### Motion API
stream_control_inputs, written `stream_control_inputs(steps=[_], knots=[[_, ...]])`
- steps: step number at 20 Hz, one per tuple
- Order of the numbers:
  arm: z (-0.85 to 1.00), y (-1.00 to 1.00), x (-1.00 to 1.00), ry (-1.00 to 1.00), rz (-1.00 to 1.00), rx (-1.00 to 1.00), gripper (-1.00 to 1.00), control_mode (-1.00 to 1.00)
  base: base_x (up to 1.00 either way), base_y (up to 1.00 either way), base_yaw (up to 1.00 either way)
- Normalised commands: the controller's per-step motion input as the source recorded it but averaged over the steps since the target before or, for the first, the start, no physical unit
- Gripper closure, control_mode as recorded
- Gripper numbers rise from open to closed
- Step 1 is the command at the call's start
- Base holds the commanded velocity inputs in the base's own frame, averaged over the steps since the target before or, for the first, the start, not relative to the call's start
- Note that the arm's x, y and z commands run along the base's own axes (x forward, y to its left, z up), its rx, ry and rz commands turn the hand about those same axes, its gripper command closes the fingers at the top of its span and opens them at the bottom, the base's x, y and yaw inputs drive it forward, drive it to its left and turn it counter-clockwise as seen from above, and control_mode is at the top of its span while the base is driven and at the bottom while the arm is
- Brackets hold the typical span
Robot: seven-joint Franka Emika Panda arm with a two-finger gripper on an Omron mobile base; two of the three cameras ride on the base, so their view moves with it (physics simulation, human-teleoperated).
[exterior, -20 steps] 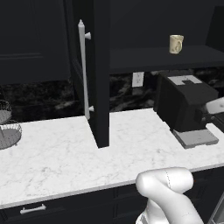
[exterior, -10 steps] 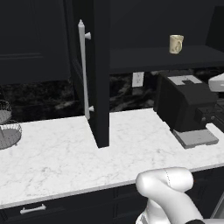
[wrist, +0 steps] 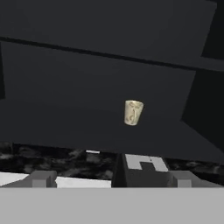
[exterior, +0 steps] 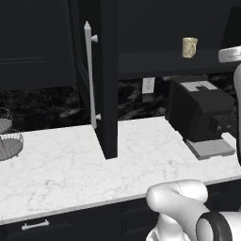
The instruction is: Gather all objects into one cabinet and sort the glasses and bowls to opposite sides.
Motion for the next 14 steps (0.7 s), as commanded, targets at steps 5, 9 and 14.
stream_control_inputs(steps=[5,9,14], knots=[[0.07,-0.06,0.39,-0.01,-0.04,0.21,-1.00,-1.00,0.00,0.00,0.00],[0.17,-0.04,0.51,0.00,-0.08,0.20,-1.00,-1.00,0.00,0.00,0.00],[0.01,-0.04,0.09,0.00,-0.01,0.01,-1.00,-1.00,0.00,0.00,0.00]])
